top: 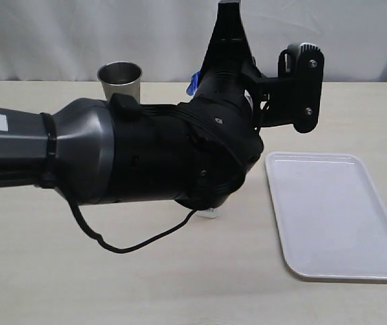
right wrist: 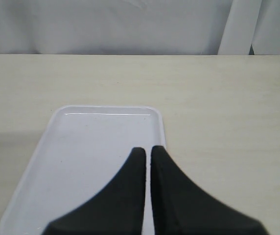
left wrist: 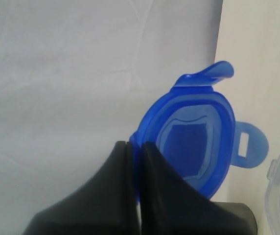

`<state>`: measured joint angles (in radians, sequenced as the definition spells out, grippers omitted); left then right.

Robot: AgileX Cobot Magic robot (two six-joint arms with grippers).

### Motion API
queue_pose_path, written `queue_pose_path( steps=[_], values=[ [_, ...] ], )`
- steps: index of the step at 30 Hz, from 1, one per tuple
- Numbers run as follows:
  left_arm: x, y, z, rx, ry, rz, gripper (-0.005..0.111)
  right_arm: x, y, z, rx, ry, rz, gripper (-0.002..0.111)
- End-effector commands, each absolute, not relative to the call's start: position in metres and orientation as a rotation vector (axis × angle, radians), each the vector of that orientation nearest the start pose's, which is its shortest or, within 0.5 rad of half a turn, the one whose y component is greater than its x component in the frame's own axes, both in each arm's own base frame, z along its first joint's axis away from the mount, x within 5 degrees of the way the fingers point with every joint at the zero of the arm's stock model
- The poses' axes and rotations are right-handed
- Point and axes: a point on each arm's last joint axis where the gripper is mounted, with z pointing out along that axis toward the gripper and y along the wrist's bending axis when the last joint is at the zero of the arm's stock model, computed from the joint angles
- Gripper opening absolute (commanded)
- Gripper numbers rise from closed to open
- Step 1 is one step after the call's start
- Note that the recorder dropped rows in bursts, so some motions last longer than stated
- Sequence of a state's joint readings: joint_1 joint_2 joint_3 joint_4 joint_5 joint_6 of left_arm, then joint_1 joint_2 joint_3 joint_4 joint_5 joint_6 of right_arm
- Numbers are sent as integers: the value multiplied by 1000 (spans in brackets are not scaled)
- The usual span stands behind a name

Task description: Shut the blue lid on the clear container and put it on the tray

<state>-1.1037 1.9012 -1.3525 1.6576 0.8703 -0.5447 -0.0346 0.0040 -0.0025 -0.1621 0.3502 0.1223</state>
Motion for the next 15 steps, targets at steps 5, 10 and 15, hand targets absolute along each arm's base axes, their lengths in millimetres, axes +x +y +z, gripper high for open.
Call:
queue_pose_path(
  steps=[5, 10, 15],
  values=[
    [251, -337, 268, 1348, 1310, 886, 0, 53, -7, 182, 39, 1828, -96, 5],
    [260, -331, 265, 1332, 1366, 839, 0, 53, -7, 182, 39, 1828, -96, 5],
    [269, -324, 262, 1321, 1420, 823, 0, 53, -7, 182, 39, 1828, -96, 5]
  ],
)
